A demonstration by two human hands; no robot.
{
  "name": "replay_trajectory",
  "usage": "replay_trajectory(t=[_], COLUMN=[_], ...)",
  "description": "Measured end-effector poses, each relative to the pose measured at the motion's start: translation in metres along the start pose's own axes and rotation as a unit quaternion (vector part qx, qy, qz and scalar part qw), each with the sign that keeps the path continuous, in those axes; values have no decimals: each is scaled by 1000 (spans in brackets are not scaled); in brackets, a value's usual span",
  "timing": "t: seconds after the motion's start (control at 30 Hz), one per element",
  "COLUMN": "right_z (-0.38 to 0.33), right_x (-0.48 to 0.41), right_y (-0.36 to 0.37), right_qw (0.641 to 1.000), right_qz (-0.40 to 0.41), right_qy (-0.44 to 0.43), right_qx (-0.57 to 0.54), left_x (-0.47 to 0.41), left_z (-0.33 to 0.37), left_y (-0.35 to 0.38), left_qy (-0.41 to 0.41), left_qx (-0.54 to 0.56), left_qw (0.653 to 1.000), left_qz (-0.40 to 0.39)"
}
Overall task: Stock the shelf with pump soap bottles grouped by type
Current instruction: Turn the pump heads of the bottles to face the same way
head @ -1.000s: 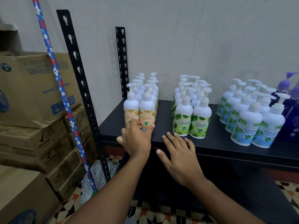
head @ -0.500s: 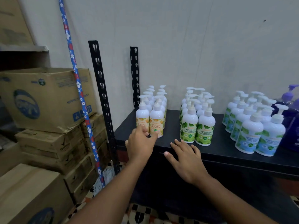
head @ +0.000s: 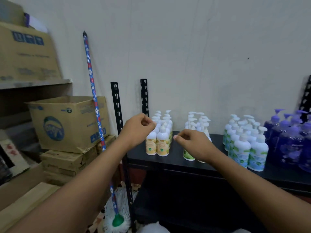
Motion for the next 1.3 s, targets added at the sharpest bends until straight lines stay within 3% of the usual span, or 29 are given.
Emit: replay_trajectory(t=[0.2, 0.53, 0.87, 1.3], right_z=[-15, 3, 55, 89], right_x=[-30, -154, -257, -305], right_y=[-48, -67, -70, -29], right_qw=[1000, 999, 988, 967], right_qz=[11, -9, -58, -142], right_qy=[-24, -30, 65, 155], right_qx=[-4, -8, -127, -141], left_x=[-44, -172, -261, -289], left_z=[17, -22, -85, -121], left_y=[-16, -11, 21, 58], left_qy=[-1, -20, -63, -120], left_qx=[1, 66, 105, 108], left_qw=[1000, 998, 992, 980], left_qz=[10, -1, -15, -114])
Point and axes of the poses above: each hand's wrist, its own x-axis away from the middle knuckle, its own y-axis out of the palm, z = x × y, the point moved 6 cm from there along -x, towards the middle knuckle, and after that the axes turned 13 degrees about -z, right-handed, at the moved point
